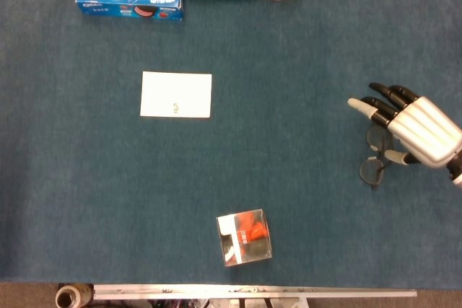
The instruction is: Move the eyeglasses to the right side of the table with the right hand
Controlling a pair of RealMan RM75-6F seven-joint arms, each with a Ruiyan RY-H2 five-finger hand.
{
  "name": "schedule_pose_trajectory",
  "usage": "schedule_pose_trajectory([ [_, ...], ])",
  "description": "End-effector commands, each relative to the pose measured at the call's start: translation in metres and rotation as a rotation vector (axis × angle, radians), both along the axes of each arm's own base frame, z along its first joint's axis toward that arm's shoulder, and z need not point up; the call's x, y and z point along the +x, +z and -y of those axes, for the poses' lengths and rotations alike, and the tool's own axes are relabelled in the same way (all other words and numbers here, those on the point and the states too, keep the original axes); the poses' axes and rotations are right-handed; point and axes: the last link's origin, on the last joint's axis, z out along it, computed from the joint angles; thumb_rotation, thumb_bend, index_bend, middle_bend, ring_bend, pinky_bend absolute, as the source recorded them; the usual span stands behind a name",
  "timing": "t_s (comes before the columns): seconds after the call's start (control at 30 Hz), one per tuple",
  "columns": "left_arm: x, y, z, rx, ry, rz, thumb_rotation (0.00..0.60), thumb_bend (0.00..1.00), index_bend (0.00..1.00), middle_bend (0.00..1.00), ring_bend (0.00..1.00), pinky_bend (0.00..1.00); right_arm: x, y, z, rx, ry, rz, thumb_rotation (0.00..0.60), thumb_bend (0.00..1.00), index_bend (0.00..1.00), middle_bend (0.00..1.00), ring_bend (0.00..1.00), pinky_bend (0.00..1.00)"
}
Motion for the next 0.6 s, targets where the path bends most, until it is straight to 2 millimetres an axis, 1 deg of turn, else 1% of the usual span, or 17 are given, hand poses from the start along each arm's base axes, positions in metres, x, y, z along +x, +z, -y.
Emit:
schedule_pose_trajectory([
  [0.03, 0.0, 0.0, 0.0, -0.001, 0.0, 0.0, 0.6, 0.13, 0.49, 0.38, 0.25, 0.46, -0.005, -0.003, -0.003, 0.013, -0.012, -0.006, 0.6, 0.04, 0.12, 0.25, 0.09, 0.22],
  [0.3, 0.001, 0.0, 0.001, -0.004, 0.001, -0.002, 0.6, 0.13, 0.49, 0.38, 0.25, 0.47, -0.016, -0.01, -0.01, 0.031, -0.037, -0.02, 0.6, 0.04, 0.12, 0.25, 0.09, 0.22],
  [0.6, 0.001, 0.0, 0.001, -0.004, 0.0, -0.001, 0.6, 0.13, 0.49, 0.38, 0.25, 0.47, -0.02, -0.016, -0.009, 0.039, -0.049, -0.02, 0.6, 0.04, 0.12, 0.25, 0.09, 0.22],
])
